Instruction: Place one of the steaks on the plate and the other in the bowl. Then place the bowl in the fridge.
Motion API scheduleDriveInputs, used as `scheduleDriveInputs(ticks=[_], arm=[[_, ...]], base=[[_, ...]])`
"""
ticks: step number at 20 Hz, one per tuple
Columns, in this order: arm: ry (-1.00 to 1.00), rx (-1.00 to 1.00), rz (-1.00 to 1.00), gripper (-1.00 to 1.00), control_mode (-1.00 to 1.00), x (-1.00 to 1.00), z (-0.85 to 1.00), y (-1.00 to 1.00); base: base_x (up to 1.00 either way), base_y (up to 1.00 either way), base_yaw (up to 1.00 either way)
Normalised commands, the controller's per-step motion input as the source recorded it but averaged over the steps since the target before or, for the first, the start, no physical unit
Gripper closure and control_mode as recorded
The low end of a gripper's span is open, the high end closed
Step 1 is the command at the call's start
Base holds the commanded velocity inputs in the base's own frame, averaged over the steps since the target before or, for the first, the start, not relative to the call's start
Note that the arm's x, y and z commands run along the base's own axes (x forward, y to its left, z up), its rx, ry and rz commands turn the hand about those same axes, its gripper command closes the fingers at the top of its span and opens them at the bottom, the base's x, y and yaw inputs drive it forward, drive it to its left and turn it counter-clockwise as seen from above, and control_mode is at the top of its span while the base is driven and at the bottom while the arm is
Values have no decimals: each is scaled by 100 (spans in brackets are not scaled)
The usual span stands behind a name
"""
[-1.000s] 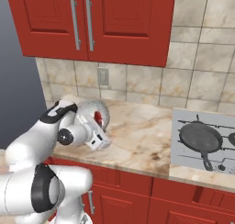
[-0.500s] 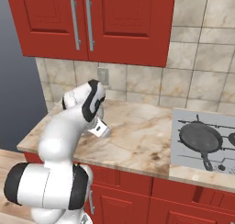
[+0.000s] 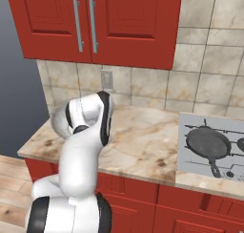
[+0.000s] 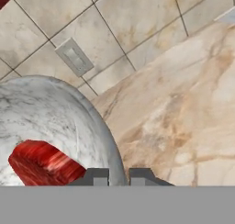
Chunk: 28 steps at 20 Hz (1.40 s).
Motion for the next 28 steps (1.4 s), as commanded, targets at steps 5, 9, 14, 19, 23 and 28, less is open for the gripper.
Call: scheduleDriveInputs(ticks=[5,9,14,19,23,28], arm=[[68,0,6,100,-100,-10,100,-1],[62,0,7,100,-100,-22,100,-21],[40,0,6,100,-100,-32,100,-41],[35,0,5,100,-100,-39,100,-39],[34,0,4,100,-100,-46,100,-39],[26,-2,3,100,-100,-66,100,-45]], base=[[0,0,0],[0,0,0],[0,0,0],[0,0,0],[0,0,0],[0,0,0]])
